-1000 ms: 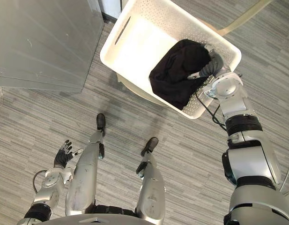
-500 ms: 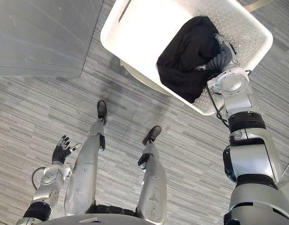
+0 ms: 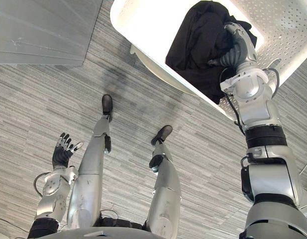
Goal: Pick up the laundry basket with both hands and put the clothes into the washing machine.
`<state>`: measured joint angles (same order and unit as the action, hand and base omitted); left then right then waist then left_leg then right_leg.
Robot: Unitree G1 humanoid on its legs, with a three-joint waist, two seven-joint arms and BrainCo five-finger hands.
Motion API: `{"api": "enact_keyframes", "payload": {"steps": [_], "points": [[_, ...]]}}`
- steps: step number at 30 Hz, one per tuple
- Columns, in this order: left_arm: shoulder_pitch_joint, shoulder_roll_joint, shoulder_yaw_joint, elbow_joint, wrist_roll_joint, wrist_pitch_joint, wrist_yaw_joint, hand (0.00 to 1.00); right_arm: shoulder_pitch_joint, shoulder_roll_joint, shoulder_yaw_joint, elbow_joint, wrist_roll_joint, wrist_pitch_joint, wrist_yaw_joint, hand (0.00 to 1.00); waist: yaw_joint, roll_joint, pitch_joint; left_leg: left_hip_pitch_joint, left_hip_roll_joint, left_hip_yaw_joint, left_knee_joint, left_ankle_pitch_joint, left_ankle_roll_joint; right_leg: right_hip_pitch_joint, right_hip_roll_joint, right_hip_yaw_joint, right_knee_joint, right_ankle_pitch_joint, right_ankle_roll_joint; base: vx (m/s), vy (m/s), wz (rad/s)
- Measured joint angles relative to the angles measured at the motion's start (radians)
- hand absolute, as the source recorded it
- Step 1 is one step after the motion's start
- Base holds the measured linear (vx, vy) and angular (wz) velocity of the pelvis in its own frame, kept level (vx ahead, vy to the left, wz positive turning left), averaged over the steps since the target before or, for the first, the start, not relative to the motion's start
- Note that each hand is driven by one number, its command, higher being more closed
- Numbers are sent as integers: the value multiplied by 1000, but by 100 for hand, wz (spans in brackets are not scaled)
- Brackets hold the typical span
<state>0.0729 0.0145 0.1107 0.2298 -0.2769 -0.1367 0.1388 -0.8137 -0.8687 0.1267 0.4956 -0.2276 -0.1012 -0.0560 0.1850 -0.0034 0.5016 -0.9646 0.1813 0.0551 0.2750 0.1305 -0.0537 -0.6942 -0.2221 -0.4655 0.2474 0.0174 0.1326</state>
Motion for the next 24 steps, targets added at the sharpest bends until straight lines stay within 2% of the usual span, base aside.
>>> {"api": "enact_keyframes", "payload": {"steps": [4, 9, 16, 20, 24], "points": [[1, -5, 18, -17, 5, 2, 1, 0, 30, 51, -42, -15, -17, 2, 0, 100, 1, -8, -18, -10, 8, -1, 3, 3, -4, -12, 1, -12, 19, -8, -7, 0, 2, -2], [1, -15, 49, -26, 5, 3, 9, 0, 103, 106, -58, -22, -20, 23, 0, 100, 4, -32, -64, -10, 10, -2, 4, 3, -4, -9, 1, -18, 22, -15, -9, 8, -3, 1], [5, -33, 71, -65, 8, 6, 32, 0, 177, 167, -115, -89, -46, 60, -1, 100, 2, -35, -67, -8, 11, -13, 18, 3, -4, 9, 3, -31, 25, -15, -9, 4, 0, 3], [14, -30, 85, -62, 7, 6, 34, 0, 215, 223, -152, -89, -32, 79, -20, 100, 4, -35, -67, 19, 9, -16, 15, 3, -4, 41, 2, -39, 24, -17, -9, 17, -3, 8], [27, -30, 85, -60, 5, 6, 36, 0, 225, 273, -202, -89, 28, 87, -42, 100, 1, -35, -67, 45, 7, -13, -19, 19, -4, 53, 1, -41, 23, -18, -10, 7, -20, 4]]}}
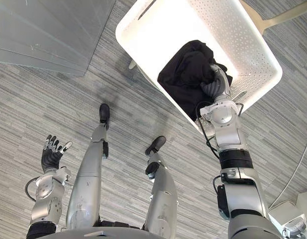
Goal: Pick up the laundry basket with both hands and put the clothes into the washing machine.
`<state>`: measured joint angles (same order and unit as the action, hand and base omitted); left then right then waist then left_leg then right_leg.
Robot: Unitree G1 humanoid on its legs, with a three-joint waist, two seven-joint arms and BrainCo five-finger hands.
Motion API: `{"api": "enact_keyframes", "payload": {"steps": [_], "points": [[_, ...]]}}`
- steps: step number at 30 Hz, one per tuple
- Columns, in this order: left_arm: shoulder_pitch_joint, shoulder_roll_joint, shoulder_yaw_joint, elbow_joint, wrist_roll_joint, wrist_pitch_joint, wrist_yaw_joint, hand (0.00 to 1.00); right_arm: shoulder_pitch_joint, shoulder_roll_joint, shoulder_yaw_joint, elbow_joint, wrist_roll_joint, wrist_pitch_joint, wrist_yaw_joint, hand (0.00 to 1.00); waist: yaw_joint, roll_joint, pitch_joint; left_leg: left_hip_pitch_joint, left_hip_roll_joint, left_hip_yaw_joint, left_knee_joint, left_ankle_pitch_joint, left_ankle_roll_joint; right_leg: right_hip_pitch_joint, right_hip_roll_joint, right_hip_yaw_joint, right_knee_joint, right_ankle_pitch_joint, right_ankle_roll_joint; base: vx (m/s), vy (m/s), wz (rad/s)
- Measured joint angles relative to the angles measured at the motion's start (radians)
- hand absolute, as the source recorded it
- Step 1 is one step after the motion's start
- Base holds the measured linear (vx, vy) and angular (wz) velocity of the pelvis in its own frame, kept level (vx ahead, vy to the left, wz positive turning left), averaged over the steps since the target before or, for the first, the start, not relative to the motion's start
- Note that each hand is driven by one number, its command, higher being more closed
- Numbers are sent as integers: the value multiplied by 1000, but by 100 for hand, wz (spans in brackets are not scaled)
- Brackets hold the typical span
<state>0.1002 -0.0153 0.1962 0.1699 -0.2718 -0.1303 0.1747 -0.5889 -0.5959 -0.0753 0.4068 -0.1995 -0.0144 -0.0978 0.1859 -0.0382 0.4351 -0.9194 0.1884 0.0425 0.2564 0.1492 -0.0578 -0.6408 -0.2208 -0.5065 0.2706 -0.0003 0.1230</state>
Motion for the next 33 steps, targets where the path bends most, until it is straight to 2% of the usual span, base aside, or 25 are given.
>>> {"api": "enact_keyframes", "payload": {"steps": [3, 6, 9, 11, 12, 15, 17, 22, 28, 31, 33], "points": [[1, -1, 0, 4, -1, 0, 6, 0, -7, 29, -54, 0, 49, 2, -27, 100, 0, 0, 0, 3, 0, 1, -5, 4, 0, 1, 0, 0, 0, 0, 0, 3, -11, 1], [1, -4, 2, 9, -11, 0, 22, 0, -32, 77, -130, -3, 145, 2, -68, 100, -3, 0, 0, 6, 0, 3, -6, 5, 0, 3, -1, 0, -1, 0, 0, 11, -23, 0], [1, -14, 1, 16, -25, 0, 38, 0, -68, 134, -211, -23, 292, -3, -128, 100, -8, 0, 0, 6, -2, 3, -6, 4, -1, 3, -1, -2, -2, 0, 0, 0, 0, 0], [1, -31, 2, 16, -41, 0, 42, 0, -111, 175, -252, -39, 452, -15, -175, 100, -12, 0, 0, 4, -4, 1, -5, 4, -1, 3, -3, -4, -1, -2, 1, 18, -29, 3], [1, -36, 3, 16, -42, 0, 43, 0, -124, 183, -259, -38, 479, -16, -178, 100, -13, 1, 0, 2, -4, 0, -2, 3, -1, 2, -3, -5, -1, -2, 1, 0, 0, 0], [-4, -53, 2, 20, -65, 2, 67, 0, -207, 239, -272, -35, 697, -52, -221, 100, -23, 2, 3, -10, -4, -5, 6, 2, 0, -4, -3, -10, 0, -4, 1, 14, -21, 1], [-9, -65, 3, 29, -81, 2, 83, 0, -257, 266, -264, -35, 794, -60, -239, 100, -24, 3, 3, -11, -3, -4, 12, 0, 0, -5, -3, -8, 2, -5, 1, 16, -31, -4], [-55, -71, 1, 99, -121, 15, 113, 0, -378, 340, -208, -45, 1006, -149, -262, 100, -26, 4, 7, -24, 6, -7, 62, -28, 1, -5, -2, -4, 20, -16, -1, 7, -16, -3], [-78, -71, 5, 146, -142, 24, 133, 0, -374, 480, -121, -251, 1113, -229, -295, 100, -29, 8, 12, -15, 12, -6, 92, -46, 2, 13, -2, -2, 31, -25, 2, 13, -11, -1], [-92, -69, 11, 186, -141, 25, 149, 0, -286, 580, -59, -401, 1144, -296, -295, 100, -29, 8, 15, 33, 9, -3, 111, -70, 1, 62, -12, -2, 54, -50, 7, 50, -18, 10], [-93, -63, 12, 210, -141, 28, 150, 0, -250, 614, -27, -445, 1148, -326, -291, 100, -30, 8, 15, 67, 6, 1, 111, -79, -1, 92, -19, -1, 62, -59, 9, 48, -16, 10]]}}
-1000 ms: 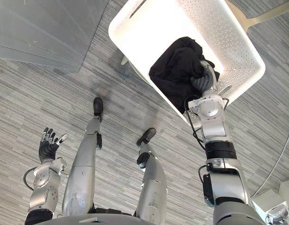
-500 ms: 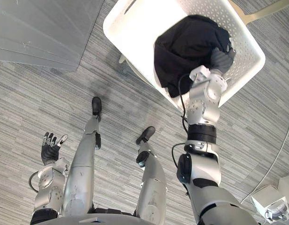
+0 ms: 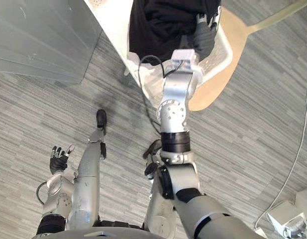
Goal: Pick up the laundry basket with both hands and put the clothes into the washing machine.
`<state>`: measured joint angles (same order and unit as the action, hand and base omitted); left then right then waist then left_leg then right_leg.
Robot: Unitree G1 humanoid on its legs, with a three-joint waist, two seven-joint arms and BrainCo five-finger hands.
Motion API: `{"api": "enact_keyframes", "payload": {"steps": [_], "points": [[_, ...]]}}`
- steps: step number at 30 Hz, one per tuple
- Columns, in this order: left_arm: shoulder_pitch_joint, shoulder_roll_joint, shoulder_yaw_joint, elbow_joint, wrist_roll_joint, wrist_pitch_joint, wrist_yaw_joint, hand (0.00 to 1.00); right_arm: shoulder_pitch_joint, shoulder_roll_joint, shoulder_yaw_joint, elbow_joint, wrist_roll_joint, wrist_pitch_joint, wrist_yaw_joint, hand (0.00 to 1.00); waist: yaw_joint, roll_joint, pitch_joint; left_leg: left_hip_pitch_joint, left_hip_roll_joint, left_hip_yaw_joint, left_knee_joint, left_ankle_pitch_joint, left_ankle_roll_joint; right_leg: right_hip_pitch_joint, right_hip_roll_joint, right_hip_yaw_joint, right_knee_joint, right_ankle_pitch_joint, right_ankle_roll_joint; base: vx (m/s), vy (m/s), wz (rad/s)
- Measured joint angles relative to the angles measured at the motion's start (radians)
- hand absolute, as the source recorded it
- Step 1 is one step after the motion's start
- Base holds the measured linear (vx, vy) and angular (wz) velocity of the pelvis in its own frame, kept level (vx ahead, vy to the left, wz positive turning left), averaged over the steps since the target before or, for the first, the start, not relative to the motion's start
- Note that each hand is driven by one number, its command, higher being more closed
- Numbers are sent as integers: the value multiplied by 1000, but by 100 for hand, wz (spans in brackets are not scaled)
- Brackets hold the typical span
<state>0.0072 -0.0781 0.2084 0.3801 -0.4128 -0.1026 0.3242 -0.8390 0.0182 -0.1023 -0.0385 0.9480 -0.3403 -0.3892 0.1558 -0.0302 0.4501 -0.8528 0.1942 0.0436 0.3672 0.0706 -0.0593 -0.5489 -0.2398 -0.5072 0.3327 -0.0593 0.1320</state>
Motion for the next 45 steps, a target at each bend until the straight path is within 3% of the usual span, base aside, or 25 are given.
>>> {"api": "enact_keyframes", "payload": {"steps": [5, 15, 20, 24, 30, 37, 45], "points": [[-2, 26, -9, 72, 5, 13, -1, 0, 51, 24, 61, -34, 30, -31, 22, 100, -8, 0, 0, 81, -4, 10, -4, -14, -1, 81, -2, 3, -15, -4, 6, 22, -16, 4], [5, 90, -59, 204, 27, 33, -11, 0, 108, 45, 108, -34, 49, -37, 66, 100, -21, -1, -12, 284, -28, 35, -55, -20, 0, 260, -17, 5, -43, -13, 19, 17, -28, 5], [20, 108, -104, 233, 50, 43, -35, 0, 144, 44, 111, -25, 64, -37, 85, 100, -23, -3, -63, 355, -44, 40, -78, -21, 2, 336, -19, 0, -76, -9, 26, 6, -10, 6], [60, 109, -150, 214, 89, 50, -47, 0, 160, 44, 120, -16, 68, -36, 90, 100, -26, -5, -159, 432, -61, 52, -140, -10, -2, 402, -18, -3, -134, 4, 36, 38, -10, 2], [62, 112, -260, 37, 123, 51, -51, 0, 143, 44, 108, -10, 68, -36, 105, 100, -46, -5, -284, 559, -83, 69, -256, 24, -12, 499, -16, -14, -209, 15, 46, 66, -21, 1], [22, 112, -341, -61, 163, 50, -78, 0, 55, 43, 105, 33, 67, -36, 102, 100, -70, -4, -363, 738, -80, 151, -372, 46, -24, 579, -13, 60, -246, 19, 49, 34, -25, -30], [-117, 108, -409, -51, 163, 52, -77, 0, -23, 22, 117, 62, 67, -36, 82, 100, -109, 10, -406, 852, -78, 208, -443, 71, -26, 626, -5, 118, -268, 36, 47, -22, -1, -23]]}}
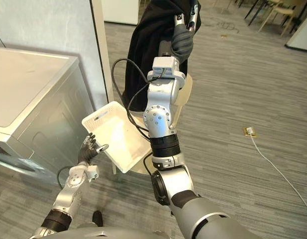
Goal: Pick up the laundry basket with both hands and put the clothes into the washing machine.
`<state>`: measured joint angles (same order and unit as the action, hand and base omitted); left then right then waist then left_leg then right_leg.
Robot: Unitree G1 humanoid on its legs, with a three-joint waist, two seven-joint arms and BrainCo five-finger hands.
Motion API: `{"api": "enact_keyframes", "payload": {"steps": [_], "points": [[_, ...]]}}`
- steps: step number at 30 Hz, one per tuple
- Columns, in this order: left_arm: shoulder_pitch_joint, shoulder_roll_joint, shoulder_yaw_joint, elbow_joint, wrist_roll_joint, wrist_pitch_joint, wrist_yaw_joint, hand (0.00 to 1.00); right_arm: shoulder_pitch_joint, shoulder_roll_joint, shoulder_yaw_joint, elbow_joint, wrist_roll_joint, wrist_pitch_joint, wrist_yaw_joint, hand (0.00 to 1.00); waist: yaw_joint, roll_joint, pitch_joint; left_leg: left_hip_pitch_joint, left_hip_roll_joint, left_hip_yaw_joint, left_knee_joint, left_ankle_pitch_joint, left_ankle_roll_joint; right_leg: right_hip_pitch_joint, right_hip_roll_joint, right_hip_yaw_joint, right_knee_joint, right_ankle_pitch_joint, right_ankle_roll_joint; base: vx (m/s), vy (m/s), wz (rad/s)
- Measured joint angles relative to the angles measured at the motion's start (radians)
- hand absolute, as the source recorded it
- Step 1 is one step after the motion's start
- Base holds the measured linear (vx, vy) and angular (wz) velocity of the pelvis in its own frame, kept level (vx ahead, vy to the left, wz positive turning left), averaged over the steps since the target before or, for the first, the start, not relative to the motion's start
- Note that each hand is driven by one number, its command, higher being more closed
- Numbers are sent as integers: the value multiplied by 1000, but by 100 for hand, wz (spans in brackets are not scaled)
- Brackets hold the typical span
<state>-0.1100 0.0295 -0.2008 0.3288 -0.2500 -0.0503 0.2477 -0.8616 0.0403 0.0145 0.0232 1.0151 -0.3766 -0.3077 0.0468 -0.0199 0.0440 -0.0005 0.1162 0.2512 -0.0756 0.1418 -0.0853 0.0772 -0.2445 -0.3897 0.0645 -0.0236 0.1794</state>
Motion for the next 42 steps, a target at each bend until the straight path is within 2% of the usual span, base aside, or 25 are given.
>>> {"api": "enact_keyframes", "payload": {"steps": [3, 5, 7, 11, 15, 21, 26, 31, 36, 42], "points": [[-93, -1, 2, 18, -2, 0, 10, 0, 0, 1, 31, 0, 0, 9, -2, 100, -24, 8, -5, 10, 3, 12, 0, 3, 0, 8, 5, 12, -14, 16, 0, -84, 15, -13], [-148, -1, 3, 43, -3, 1, 24, 0, 2, 2, 59, 0, 0, 17, -2, 100, -28, 14, -9, 20, 5, 26, 0, 4, 0, 8, 7, 28, -21, 25, -2, -80, 16, -21], [-210, 2, 7, 49, -9, 2, 52, 0, 16, 3, 98, -5, 0, 32, -1, 100, -51, 25, -16, 20, 5, 36, -1, 10, 4, 6, 8, 38, -30, 40, -2, -87, 20, -10], [-297, 6, 16, 49, -44, 2, 77, 0, 118, 3, 153, -6, 0, 62, 1, 100, -62, 42, -27, 22, 5, 70, -2, 13, 6, -11, 10, 77, -50, 60, -10, -64, 21, -24], [-359, 18, 49, 48, -76, 1, 99, 0, 231, -3, 187, -7, 0, 96, 1, 100, -81, 46, -29, 22, 5, 94, -8, 14, 7, -21, 14, 106, -76, 87, -14, -65, 16, -23], [-430, 33, 49, 45, -100, 1, 125, 0, 331, -11, 205, -61, 0, 118, 4, 100, -106, 46, -29, 16, 7, 112, -9, 14, 6, -37, 18, 131, -93, 106, -19, -23, 0, -12], [-495, 35, 49, 45, -102, 1, 142, 0, 369, -13, 214, -91, 0, 119, 17, 100, -111, 48, -31, 11, 13, 133, -9, 14, 4, -58, 25, 155, -96, 110, -23, 0, -7, -12], [-540, 32, 43, 57, -101, 1, 141, 0, 400, -13, 228, -91, 0, 127, 18, 100, -129, 65, -51, -14, 13, 140, -9, 16, 4, -79, 28, 164, -109, 133, -14, 16, -7, -6], [-584, 27, 18, 148, -99, 8, 138, 0, 400, -13, 244, -99, 0, 126, 18, 100, -141, 65, -51, -15, 14, 149, -10, 16, 4, -89, 29, 178, -110, 136, -15, -15, 2, -7], [-636, 16, -69, 271, -89, 24, 116, 0, 401, -32, 260, -148, 0, 125, 18, 100, -145, 65, -51, -27, 15, 162, -10, 16, 3, -115, 28, 194, -111, 136, -25, -15, 0, -6]]}}
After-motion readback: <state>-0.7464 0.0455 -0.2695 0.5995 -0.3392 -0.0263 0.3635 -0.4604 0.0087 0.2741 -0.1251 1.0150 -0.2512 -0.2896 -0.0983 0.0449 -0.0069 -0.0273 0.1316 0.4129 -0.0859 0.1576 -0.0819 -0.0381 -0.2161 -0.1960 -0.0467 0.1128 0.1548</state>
